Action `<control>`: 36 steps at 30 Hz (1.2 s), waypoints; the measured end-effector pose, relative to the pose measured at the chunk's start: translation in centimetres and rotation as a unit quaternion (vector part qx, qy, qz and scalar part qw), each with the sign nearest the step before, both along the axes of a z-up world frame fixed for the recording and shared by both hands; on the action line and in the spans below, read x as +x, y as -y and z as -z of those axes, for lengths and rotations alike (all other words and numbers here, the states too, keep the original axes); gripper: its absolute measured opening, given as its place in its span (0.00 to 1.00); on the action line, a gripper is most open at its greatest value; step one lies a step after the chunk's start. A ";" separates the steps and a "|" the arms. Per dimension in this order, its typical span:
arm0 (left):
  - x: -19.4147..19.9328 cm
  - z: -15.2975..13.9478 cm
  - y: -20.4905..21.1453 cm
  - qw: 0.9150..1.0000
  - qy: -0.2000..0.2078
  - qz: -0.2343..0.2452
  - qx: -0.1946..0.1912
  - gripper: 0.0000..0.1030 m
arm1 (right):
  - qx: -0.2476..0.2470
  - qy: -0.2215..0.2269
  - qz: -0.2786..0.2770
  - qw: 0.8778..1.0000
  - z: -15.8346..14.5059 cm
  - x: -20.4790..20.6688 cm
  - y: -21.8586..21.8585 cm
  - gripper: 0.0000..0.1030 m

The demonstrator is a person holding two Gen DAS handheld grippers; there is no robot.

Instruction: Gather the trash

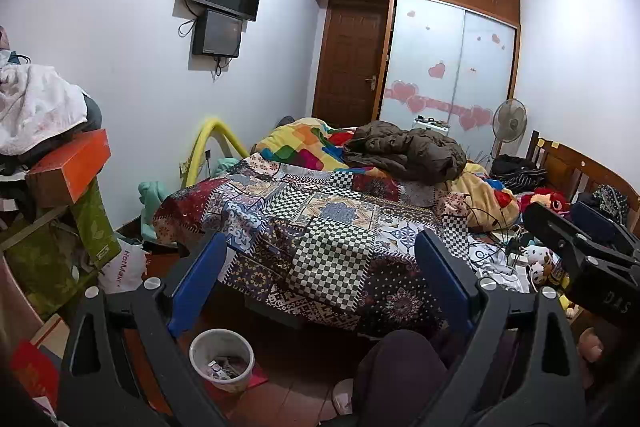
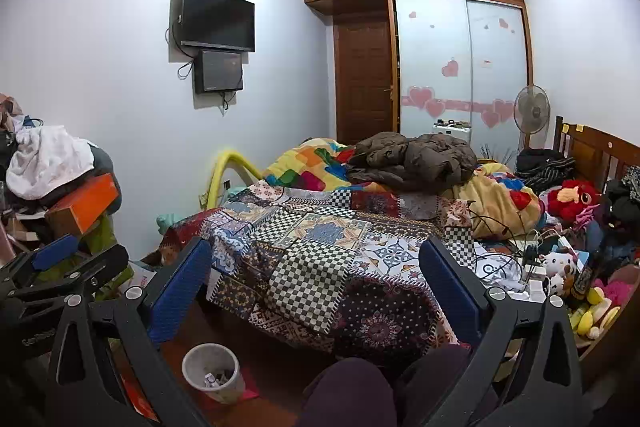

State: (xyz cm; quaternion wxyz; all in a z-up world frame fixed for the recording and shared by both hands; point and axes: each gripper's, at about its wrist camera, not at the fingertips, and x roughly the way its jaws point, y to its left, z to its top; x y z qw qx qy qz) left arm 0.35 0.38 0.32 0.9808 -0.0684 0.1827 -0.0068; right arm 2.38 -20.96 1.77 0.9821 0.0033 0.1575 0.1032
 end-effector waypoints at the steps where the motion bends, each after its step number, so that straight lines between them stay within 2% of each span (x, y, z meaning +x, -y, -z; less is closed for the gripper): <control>1: 0.0 0.0 0.1 1.000 -0.001 0.000 0.000 0.93 | 0.000 0.000 0.000 1.000 0.1 0.0 -0.1 1.00; 36: -0.6 0.4 -0.4 1.000 -0.002 -0.004 0.008 0.98 | -0.010 -0.013 -0.018 1.000 0.0 -0.1 -0.5 1.00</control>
